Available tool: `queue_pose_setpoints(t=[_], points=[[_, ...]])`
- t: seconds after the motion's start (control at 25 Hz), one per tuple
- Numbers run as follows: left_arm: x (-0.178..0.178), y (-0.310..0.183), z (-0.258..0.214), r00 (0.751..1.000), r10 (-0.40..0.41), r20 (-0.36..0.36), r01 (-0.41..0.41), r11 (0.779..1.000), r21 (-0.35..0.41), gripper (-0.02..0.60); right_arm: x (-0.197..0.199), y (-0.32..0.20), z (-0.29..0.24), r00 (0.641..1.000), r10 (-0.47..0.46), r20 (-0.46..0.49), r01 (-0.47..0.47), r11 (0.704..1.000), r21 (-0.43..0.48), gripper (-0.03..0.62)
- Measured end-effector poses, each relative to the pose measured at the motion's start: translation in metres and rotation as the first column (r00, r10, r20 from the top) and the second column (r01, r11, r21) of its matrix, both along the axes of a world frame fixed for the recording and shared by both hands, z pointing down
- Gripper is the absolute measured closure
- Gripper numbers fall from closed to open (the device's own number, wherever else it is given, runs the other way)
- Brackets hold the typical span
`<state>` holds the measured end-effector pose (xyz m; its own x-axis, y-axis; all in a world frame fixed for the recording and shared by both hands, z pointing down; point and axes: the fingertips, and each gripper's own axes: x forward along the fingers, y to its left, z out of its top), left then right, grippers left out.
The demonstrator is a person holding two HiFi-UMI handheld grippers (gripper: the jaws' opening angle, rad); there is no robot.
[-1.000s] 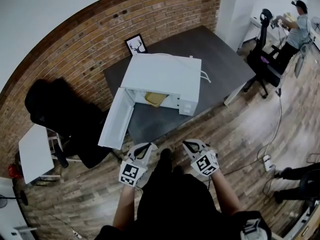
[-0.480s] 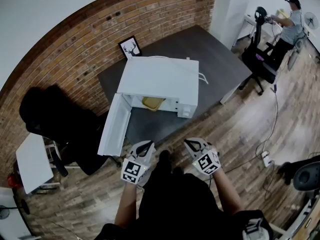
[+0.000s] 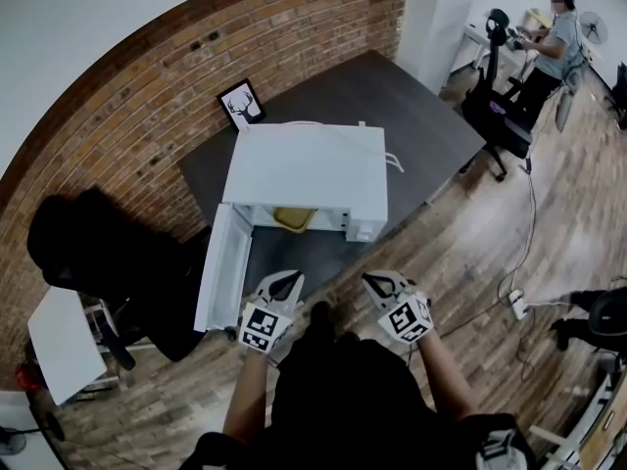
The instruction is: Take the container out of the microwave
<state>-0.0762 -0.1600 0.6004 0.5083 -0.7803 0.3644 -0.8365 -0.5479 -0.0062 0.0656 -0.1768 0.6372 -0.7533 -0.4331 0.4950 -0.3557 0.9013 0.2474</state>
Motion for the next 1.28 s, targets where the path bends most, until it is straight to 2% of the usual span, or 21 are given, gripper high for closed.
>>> queue_pose_setpoints(t=[0.52,0.92,1.16,1.28], points=[[-0.017,-0.059,0.056,0.992,0.120,0.042,-0.117,0.991,-0.072,0.578,-0.011,-0.028,0.017,0.997,0.065,-0.052,-0.065,0.998,-0.007,0.595],[-0.024,-0.092,0.087,0.975,0.201,0.095,-0.190,0.974,-0.121,0.578,-0.032,-0.039,0.023,0.995,0.044,-0.092,-0.044,0.999,0.008,0.595],[-0.028,-0.109,0.105,0.969,0.215,0.119,-0.197,0.970,-0.145,0.578,-0.036,-0.039,0.026,0.992,0.025,-0.122,-0.023,1.000,0.013,0.594],[-0.029,-0.117,0.116,0.964,0.218,0.154,-0.195,0.968,-0.156,0.578,-0.034,-0.041,0.027,0.992,0.036,-0.124,-0.035,0.999,0.008,0.594]])
